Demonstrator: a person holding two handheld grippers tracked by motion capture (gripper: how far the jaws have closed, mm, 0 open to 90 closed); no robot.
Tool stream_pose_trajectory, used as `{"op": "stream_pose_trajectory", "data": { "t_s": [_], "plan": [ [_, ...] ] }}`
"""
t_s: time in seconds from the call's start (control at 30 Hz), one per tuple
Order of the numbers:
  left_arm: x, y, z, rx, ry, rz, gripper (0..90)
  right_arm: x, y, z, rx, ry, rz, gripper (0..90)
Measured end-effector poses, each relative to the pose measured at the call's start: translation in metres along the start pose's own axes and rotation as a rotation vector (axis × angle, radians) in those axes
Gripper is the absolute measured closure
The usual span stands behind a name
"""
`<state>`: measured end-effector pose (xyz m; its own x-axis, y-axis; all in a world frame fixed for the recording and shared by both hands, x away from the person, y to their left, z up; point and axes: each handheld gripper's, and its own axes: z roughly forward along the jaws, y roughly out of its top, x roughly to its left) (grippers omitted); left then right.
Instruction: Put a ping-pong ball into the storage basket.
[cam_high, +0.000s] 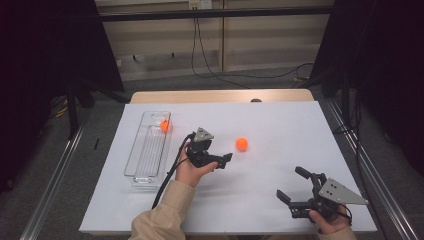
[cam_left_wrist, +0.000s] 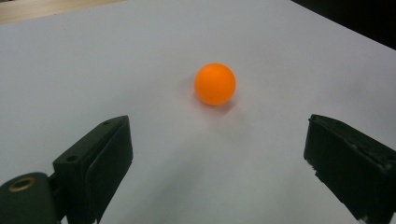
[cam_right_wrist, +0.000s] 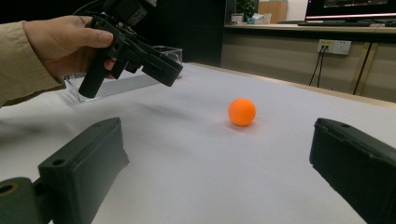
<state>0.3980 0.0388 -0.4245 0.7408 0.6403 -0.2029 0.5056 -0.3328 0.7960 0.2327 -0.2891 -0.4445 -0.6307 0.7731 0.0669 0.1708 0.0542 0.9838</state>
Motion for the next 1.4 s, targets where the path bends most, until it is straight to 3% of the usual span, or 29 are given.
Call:
{"op": "stream_pose_trajectory", "data": {
  "t_s": [1.4],
  "plan": [
    [-0.006, 0.005, 0.014, 0.006, -0.016, 0.014, 8.0, 0.000, 0.000, 0.000, -0.001, 0.001, -0.001, 2.6]
  ]
}}
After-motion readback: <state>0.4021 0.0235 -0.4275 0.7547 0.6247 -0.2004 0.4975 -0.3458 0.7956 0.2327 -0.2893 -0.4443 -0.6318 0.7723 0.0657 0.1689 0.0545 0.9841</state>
